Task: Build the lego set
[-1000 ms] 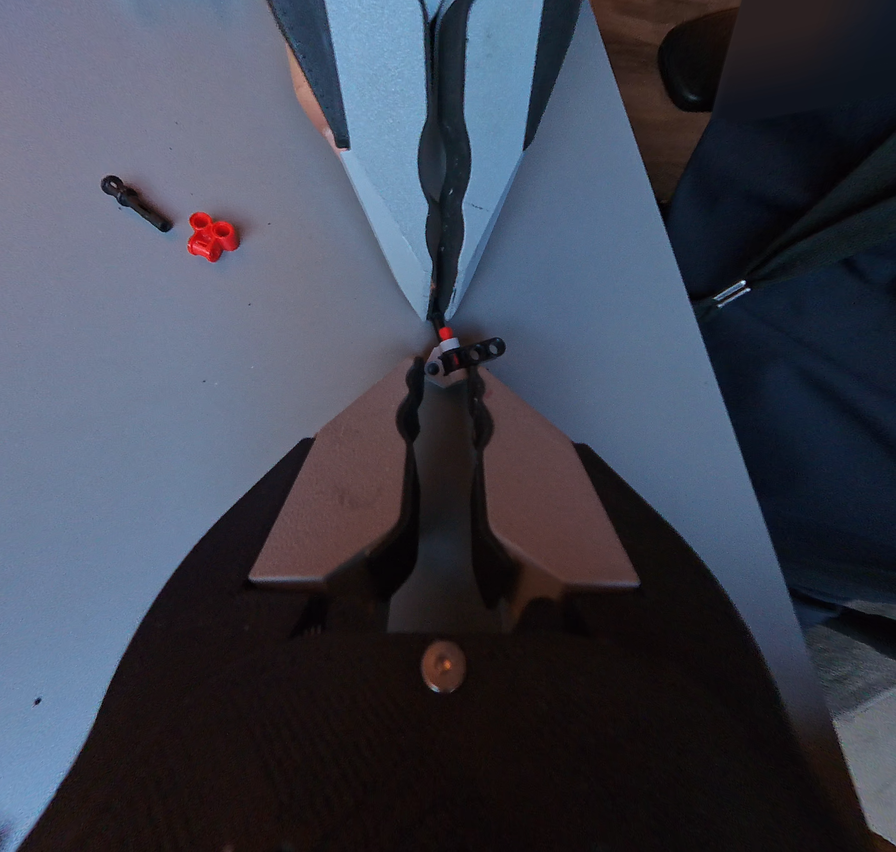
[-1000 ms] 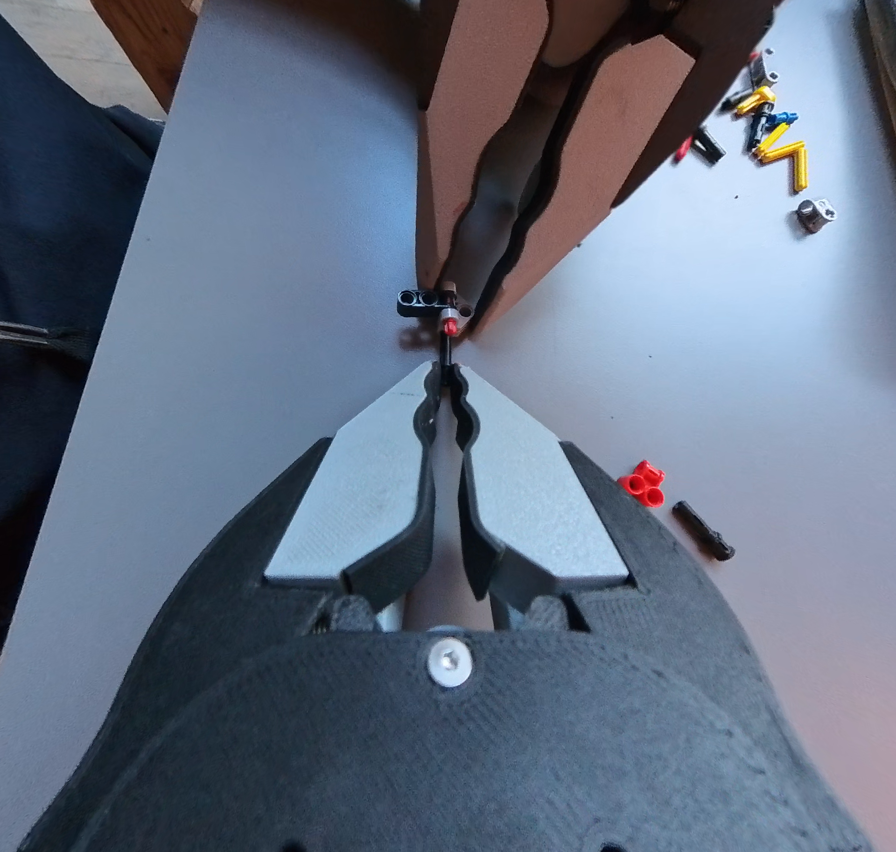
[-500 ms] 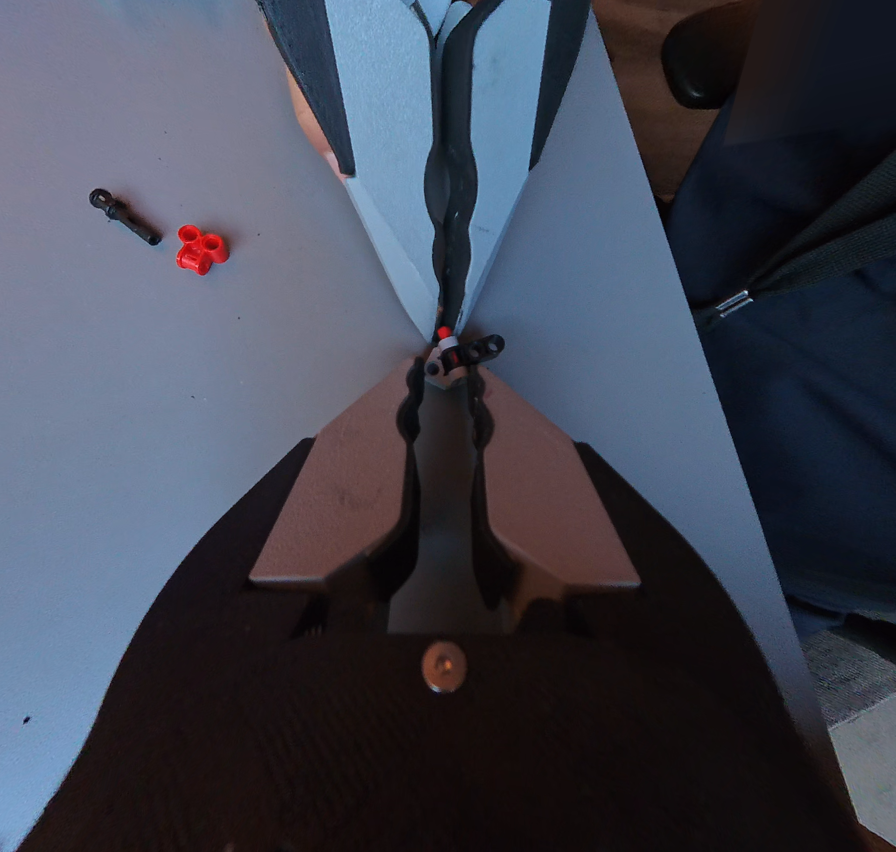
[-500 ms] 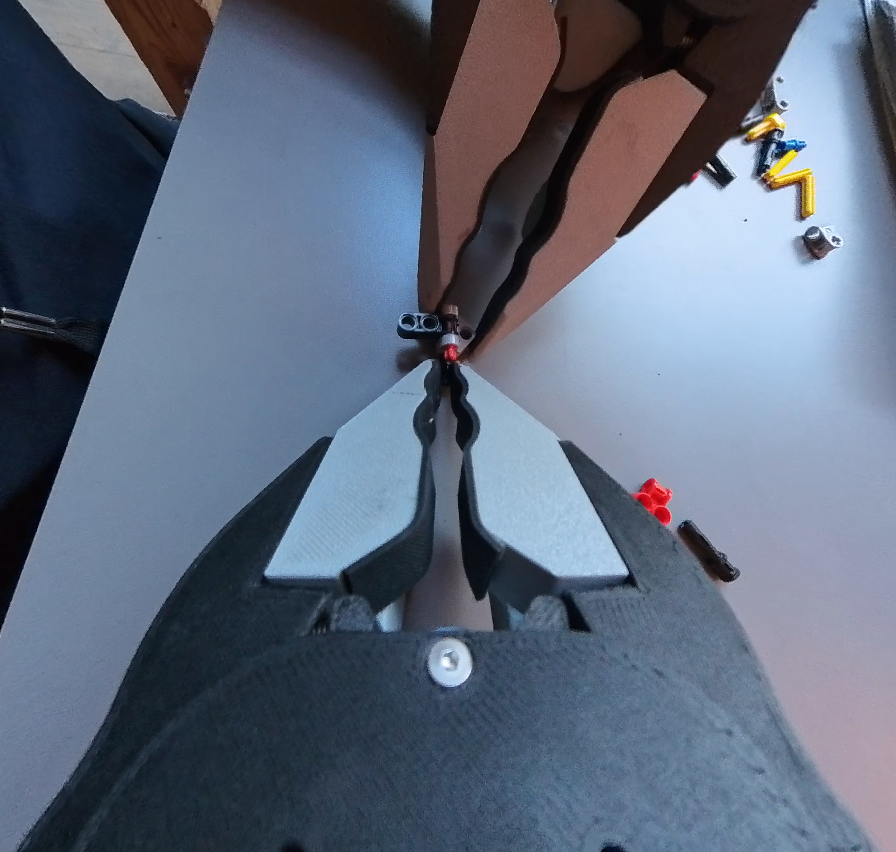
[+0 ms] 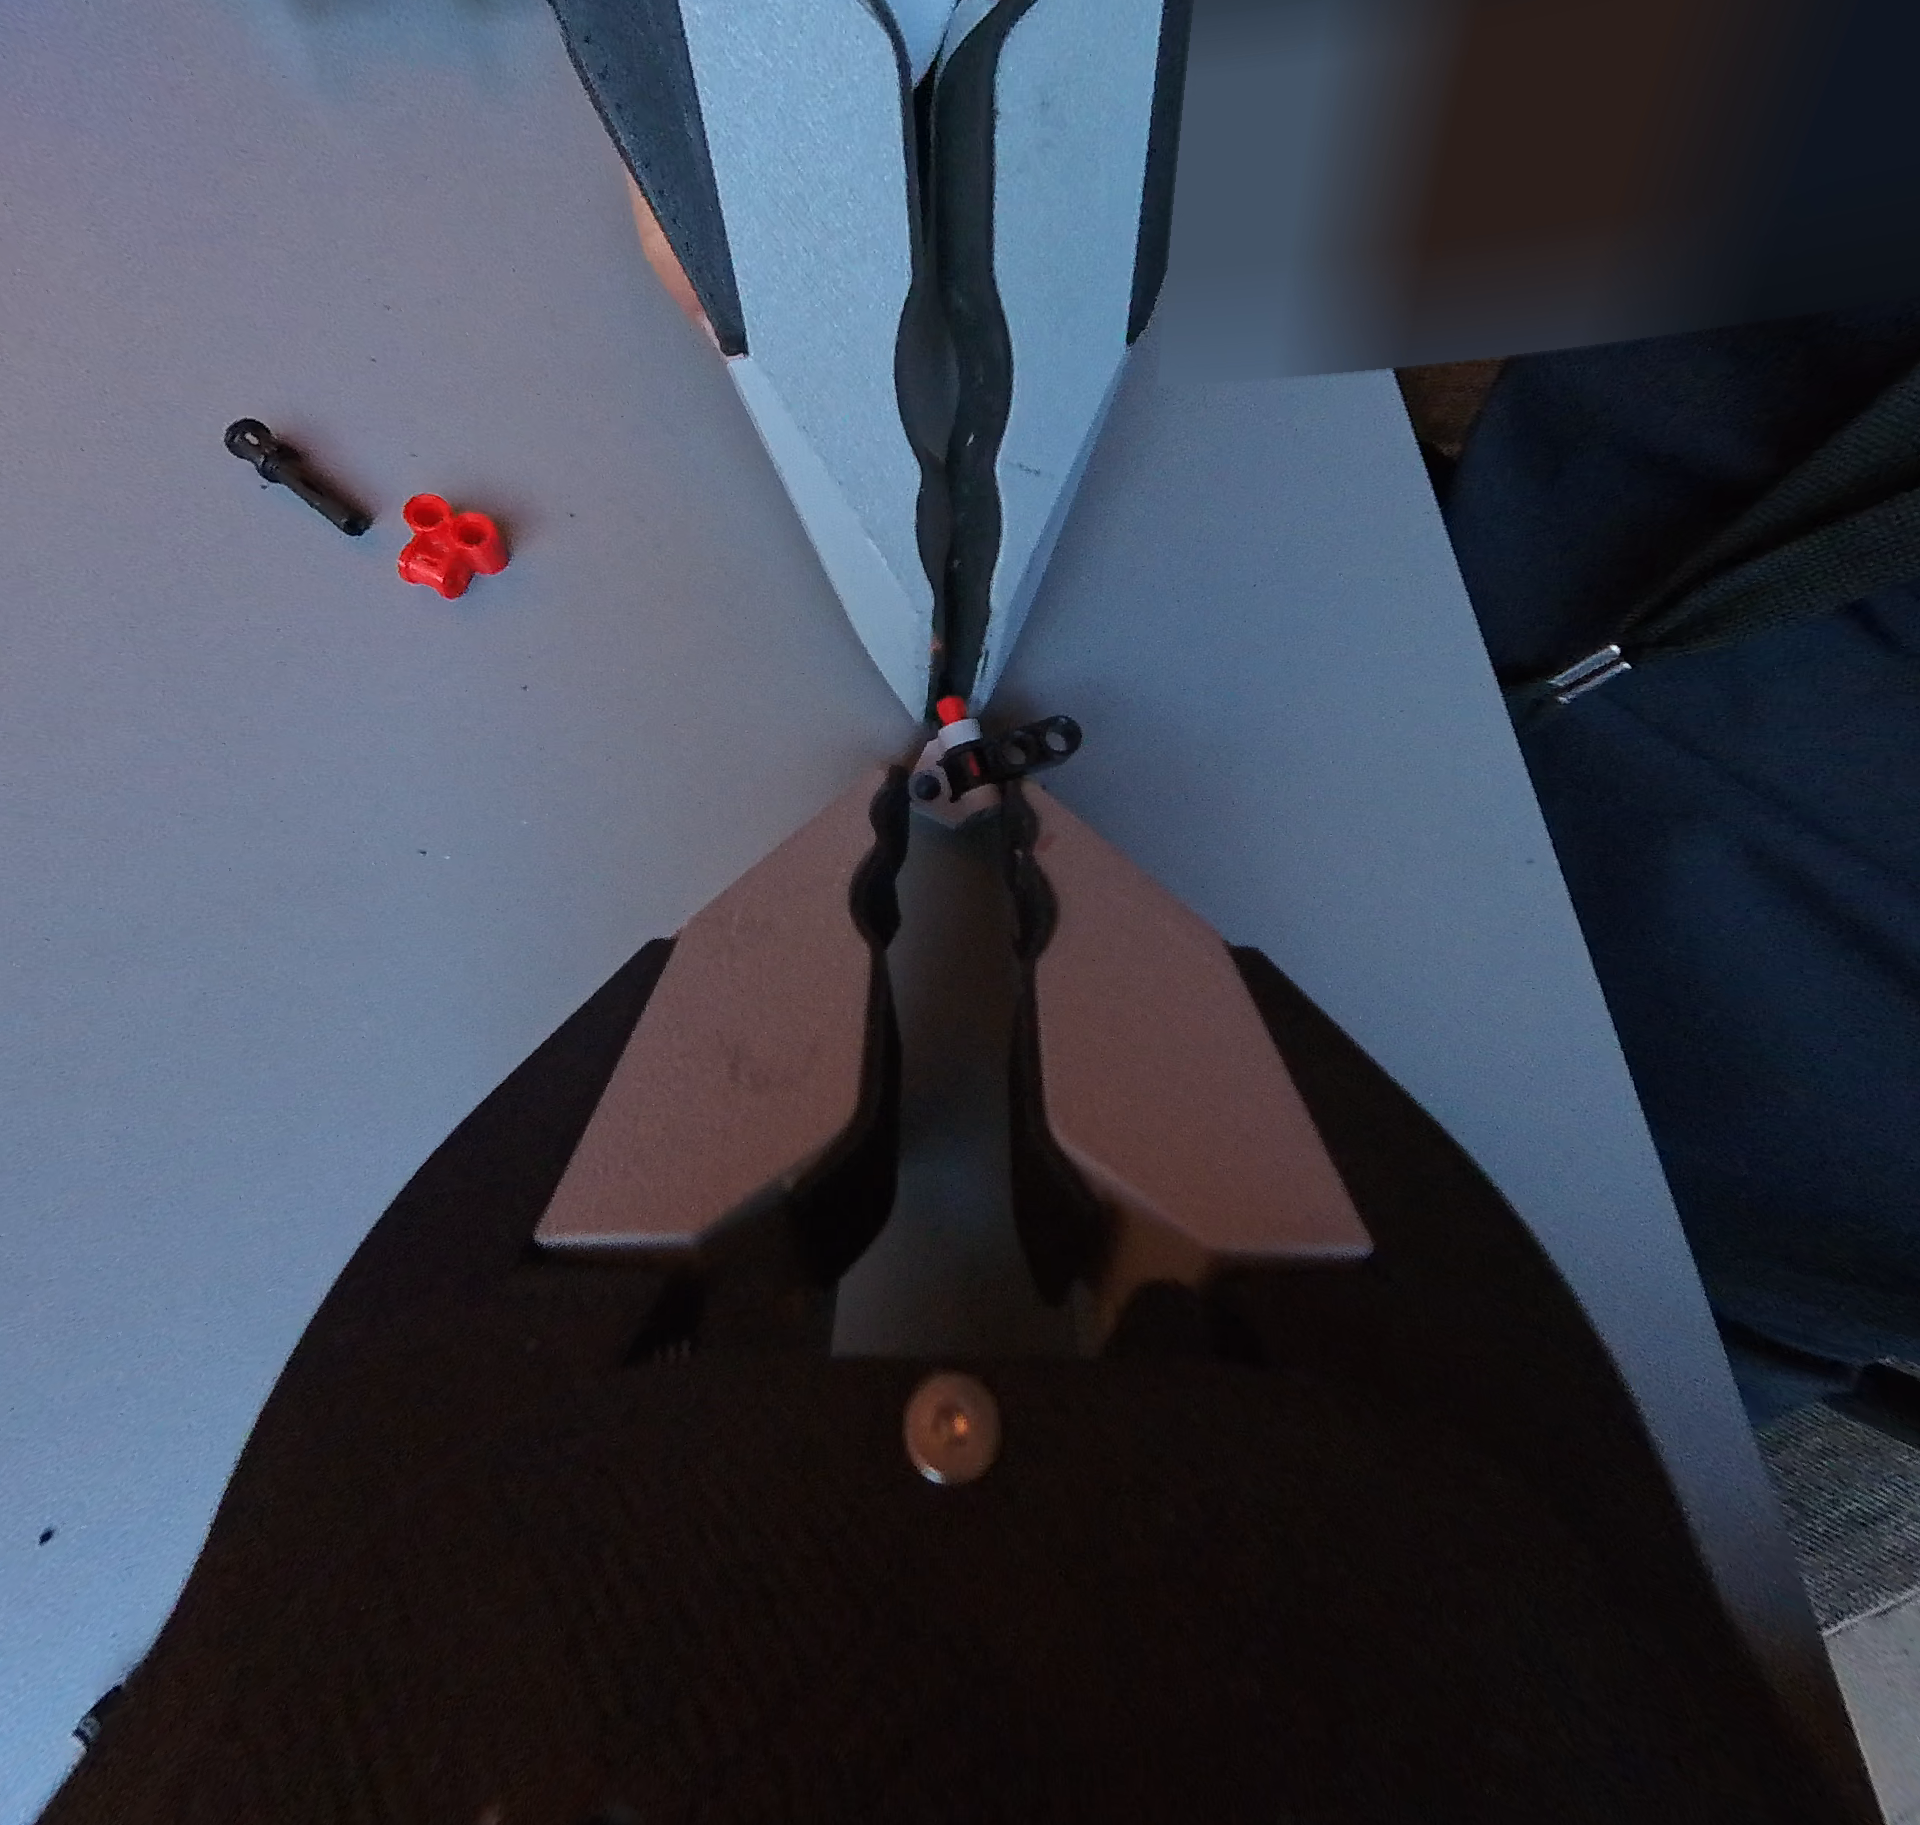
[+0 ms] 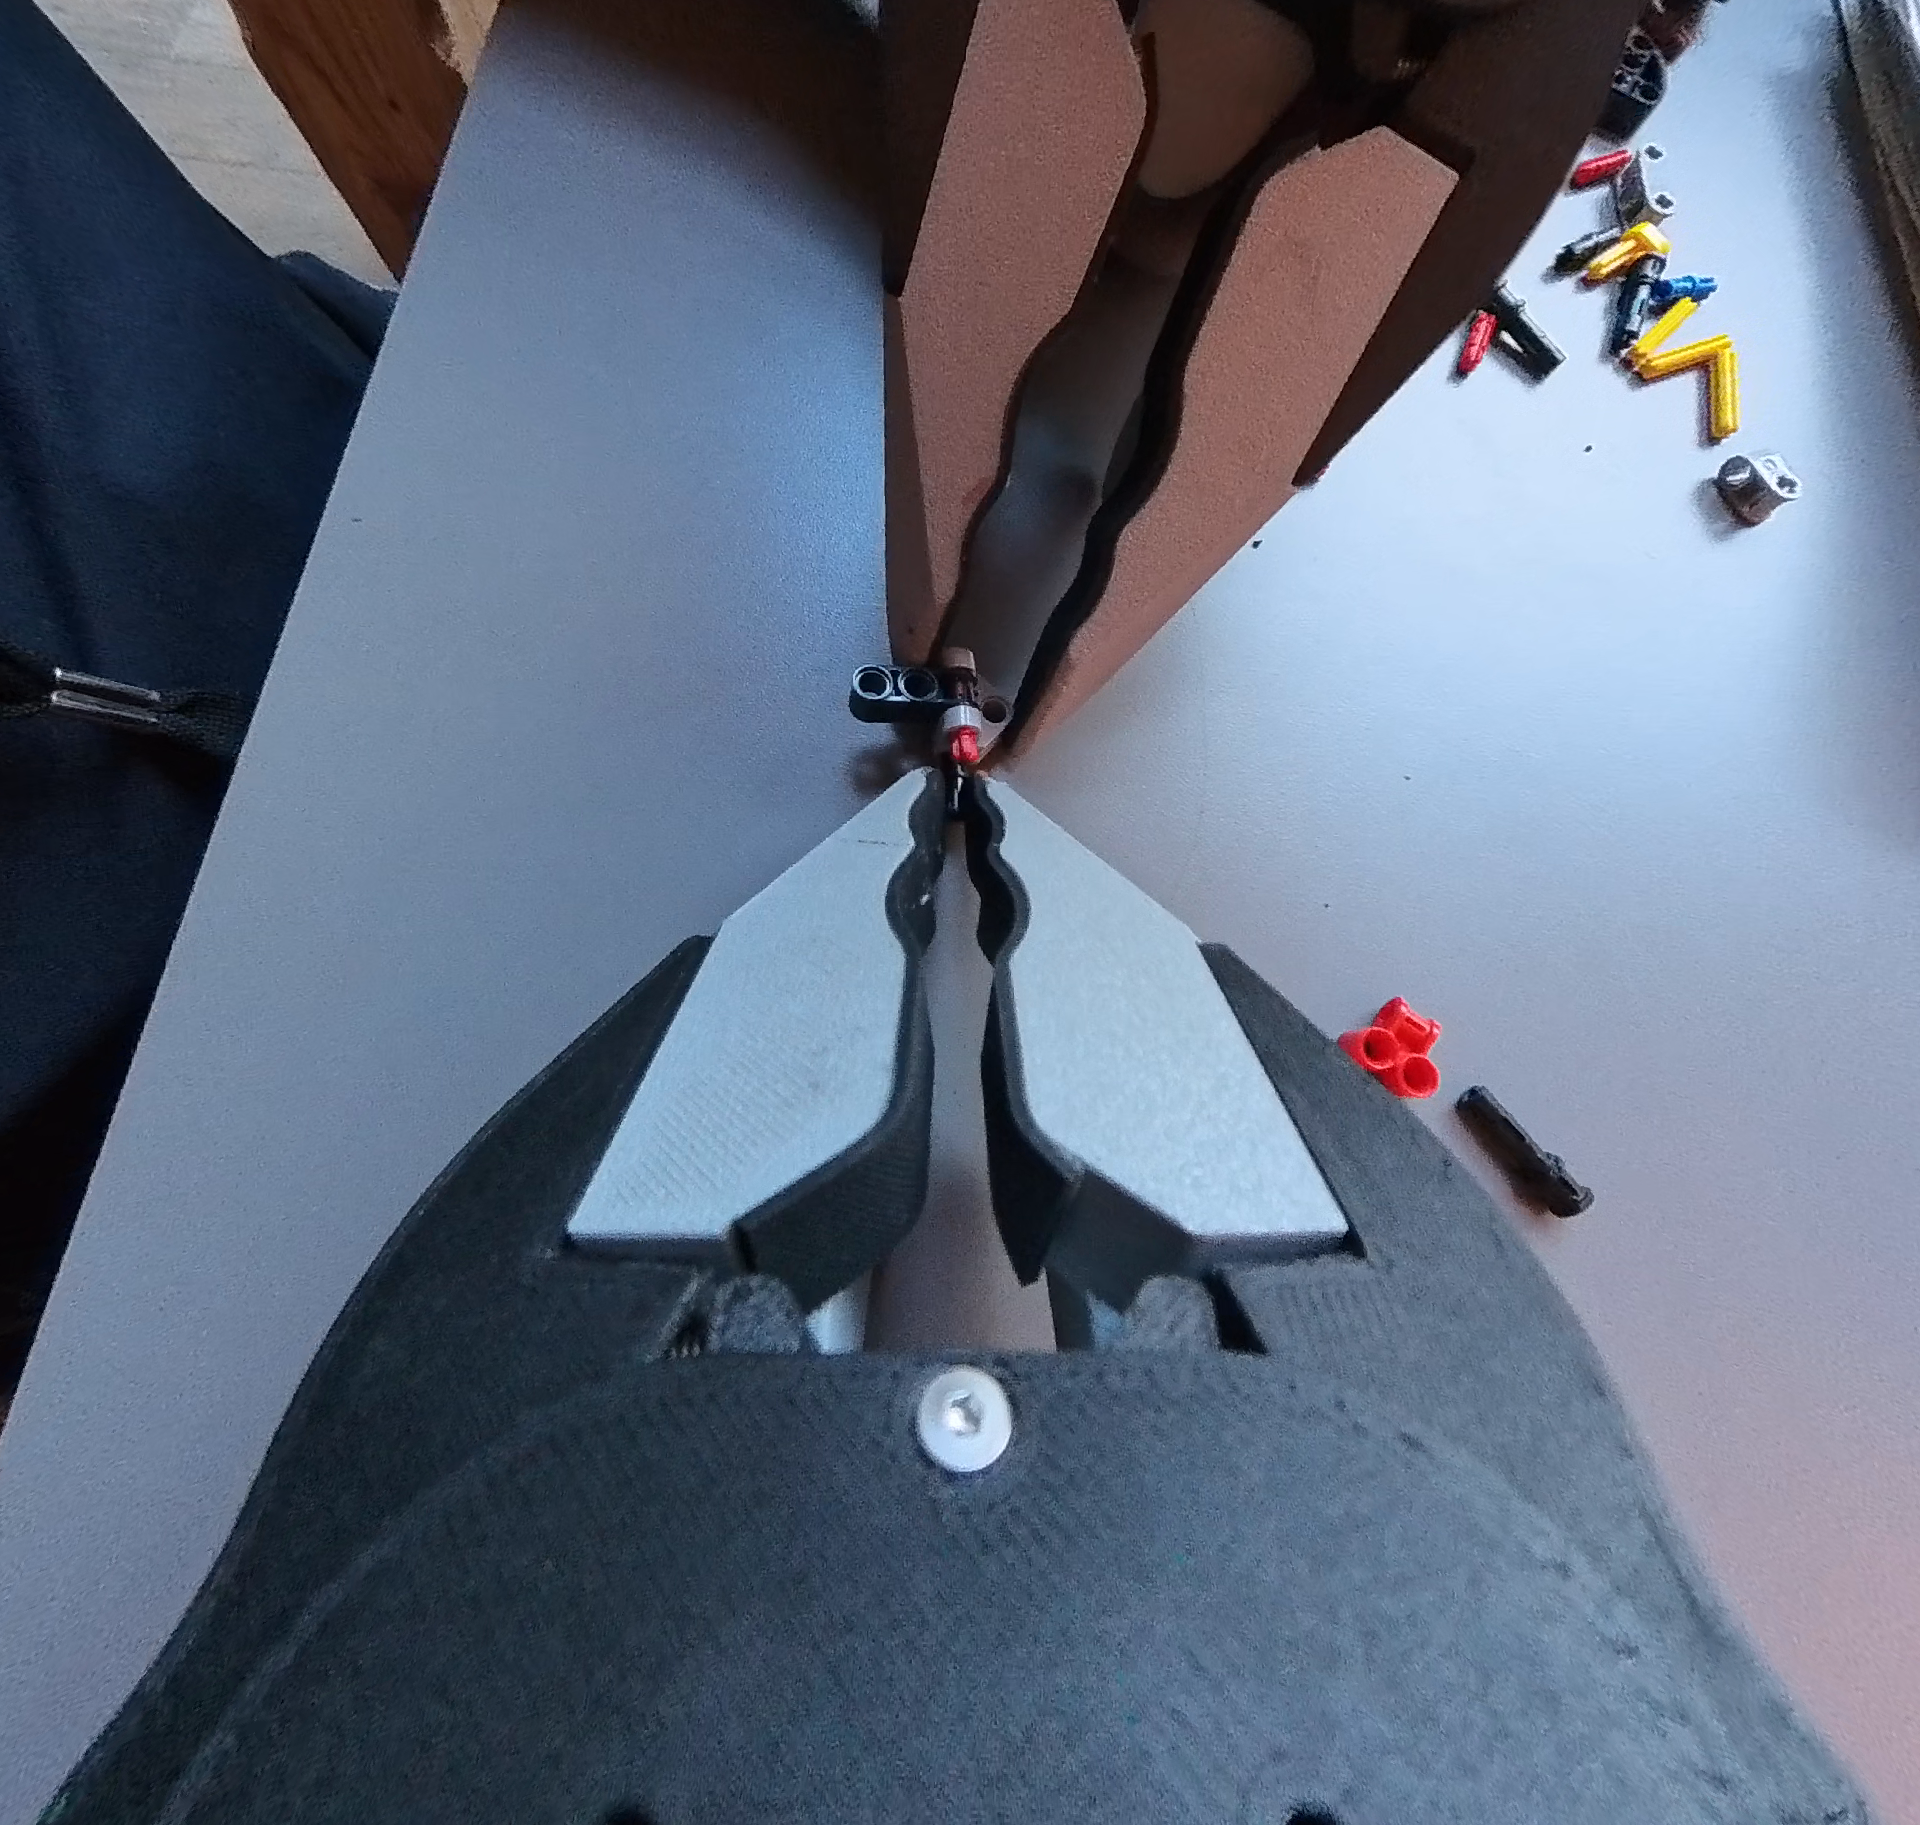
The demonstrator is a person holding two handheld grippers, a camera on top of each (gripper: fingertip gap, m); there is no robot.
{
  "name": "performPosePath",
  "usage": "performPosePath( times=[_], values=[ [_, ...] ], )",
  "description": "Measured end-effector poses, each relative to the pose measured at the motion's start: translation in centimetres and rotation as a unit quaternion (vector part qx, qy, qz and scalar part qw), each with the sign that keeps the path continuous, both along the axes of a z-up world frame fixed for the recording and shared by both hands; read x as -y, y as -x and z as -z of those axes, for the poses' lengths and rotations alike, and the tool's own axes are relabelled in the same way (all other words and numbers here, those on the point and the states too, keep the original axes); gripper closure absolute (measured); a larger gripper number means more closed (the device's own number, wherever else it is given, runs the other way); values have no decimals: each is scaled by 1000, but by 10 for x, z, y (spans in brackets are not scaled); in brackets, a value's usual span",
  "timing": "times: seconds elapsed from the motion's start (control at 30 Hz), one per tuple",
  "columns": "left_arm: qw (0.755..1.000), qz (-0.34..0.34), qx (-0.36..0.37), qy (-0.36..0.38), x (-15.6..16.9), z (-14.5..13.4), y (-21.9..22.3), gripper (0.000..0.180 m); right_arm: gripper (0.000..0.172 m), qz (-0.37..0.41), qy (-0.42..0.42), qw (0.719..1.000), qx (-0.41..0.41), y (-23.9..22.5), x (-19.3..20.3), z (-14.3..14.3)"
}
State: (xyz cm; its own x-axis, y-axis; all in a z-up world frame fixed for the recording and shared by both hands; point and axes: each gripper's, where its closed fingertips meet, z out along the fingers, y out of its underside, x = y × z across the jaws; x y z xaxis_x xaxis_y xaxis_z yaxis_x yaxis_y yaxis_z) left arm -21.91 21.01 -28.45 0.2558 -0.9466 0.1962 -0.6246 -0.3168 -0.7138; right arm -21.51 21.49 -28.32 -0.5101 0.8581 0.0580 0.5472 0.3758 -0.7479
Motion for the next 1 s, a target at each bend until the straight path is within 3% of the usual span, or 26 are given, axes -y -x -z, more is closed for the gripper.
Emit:
performPosePath(
  times=[0.3, 0.47, 0.6, 0.73, 1.0],
  values=[
    [1000, -3, -2, -8, 0, 0, 0, 165, 170, 0, 8, 1000, 1, -1, 0, -1],
    [996, -70, 29, 38, -14, -6, 4, 165, 169, 35, 23, 999, -14, 7, -15, -7],
    [969, -172, 120, 132, -35, -19, 2, 165, 160, 100, 38, 990, -96, 13, -38, -35],
    [929, -204, 214, 225, -40, -33, -7, 164, 161, 122, 44, 984, -121, 10, -51, -45],
    [899, -221, 276, 258, -45, -44, -3, 164, 152, 139, 19, 981, -133, 6, -61, -49]
  ],
)
